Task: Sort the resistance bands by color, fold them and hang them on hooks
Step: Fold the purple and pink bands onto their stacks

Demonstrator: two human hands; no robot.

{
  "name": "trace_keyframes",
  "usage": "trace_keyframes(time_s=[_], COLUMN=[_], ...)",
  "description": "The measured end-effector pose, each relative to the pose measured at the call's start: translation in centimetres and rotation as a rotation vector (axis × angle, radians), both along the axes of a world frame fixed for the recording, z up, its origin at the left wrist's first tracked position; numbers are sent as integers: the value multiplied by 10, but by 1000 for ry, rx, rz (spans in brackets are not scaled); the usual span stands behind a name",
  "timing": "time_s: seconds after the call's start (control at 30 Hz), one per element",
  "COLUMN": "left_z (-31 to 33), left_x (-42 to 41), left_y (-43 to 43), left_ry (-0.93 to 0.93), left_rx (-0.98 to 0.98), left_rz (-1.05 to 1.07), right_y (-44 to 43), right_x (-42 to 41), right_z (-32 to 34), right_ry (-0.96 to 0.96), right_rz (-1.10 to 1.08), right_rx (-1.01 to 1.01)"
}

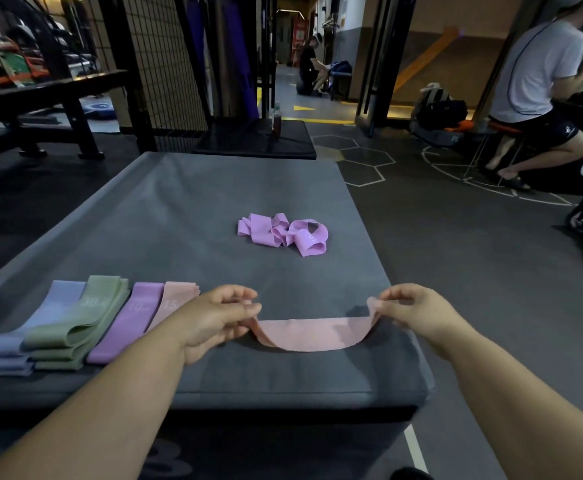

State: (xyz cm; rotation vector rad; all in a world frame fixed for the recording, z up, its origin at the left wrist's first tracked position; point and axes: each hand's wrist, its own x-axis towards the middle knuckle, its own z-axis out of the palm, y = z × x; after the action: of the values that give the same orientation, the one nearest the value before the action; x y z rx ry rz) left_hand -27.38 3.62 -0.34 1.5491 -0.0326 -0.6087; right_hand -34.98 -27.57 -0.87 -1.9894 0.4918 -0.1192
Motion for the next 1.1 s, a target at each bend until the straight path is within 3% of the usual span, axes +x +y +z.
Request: trace_keyframes(time_s=[0.07,0.17,0.27,0.4,0.57,1.1], left_z=[-1,-8,-16,-18,-15,-10], left_x=[3,7,9,14,18,14], left_y=[5,9,6,3,6,0], left_ry=[-24,-125,-293,-487,-421,-280], left_rx=[28,214,406,528,459,305], left_rz=[-71,-112,-31,147,244,258], right_y=[-4,-9,-6,-8,-12,-4], right_x=[-1,-2,2,10,9,9], right_z=[1,3,-2,-5,0,0], right_ry=[13,66,46,-14,1,6], right_rz=[43,91,-2,-104,-180,-260], right_rx=[112,115,-68,-51,-13,125])
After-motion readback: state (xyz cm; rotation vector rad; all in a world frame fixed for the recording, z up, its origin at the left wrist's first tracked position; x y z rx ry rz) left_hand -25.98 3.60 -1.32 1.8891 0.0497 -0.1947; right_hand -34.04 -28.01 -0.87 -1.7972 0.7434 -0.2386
